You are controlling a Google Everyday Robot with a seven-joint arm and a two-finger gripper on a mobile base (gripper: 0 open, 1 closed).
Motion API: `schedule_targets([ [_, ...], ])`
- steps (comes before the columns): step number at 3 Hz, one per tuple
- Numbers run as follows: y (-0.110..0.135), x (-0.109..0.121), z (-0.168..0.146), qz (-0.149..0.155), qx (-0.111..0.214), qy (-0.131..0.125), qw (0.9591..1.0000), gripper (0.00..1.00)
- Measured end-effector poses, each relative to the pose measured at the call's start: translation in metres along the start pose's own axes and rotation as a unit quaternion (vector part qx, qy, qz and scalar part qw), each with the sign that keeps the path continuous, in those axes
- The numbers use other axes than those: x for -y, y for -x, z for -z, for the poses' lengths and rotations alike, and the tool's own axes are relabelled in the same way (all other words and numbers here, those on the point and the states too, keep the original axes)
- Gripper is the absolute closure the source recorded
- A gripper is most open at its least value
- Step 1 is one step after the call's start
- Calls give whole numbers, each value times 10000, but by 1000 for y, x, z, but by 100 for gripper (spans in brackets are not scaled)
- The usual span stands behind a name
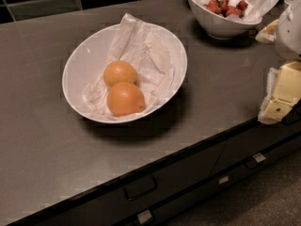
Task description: Pick orange from white bowl
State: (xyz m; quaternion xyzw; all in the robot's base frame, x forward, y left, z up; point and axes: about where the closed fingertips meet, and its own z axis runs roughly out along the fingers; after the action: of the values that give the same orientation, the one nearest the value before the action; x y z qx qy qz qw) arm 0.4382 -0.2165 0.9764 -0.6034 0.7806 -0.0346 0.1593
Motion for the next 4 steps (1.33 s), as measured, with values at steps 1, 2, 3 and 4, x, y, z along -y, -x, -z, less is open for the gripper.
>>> schedule_targets([
  [1,1,0,1,14,11,-18,10000,0],
  [2,35,5,6,404,201,-116,9989,0],
  [3,79,2,5,844,482,-61,9952,0],
  [4,113,-7,4,1564,562,34,9861,0],
])
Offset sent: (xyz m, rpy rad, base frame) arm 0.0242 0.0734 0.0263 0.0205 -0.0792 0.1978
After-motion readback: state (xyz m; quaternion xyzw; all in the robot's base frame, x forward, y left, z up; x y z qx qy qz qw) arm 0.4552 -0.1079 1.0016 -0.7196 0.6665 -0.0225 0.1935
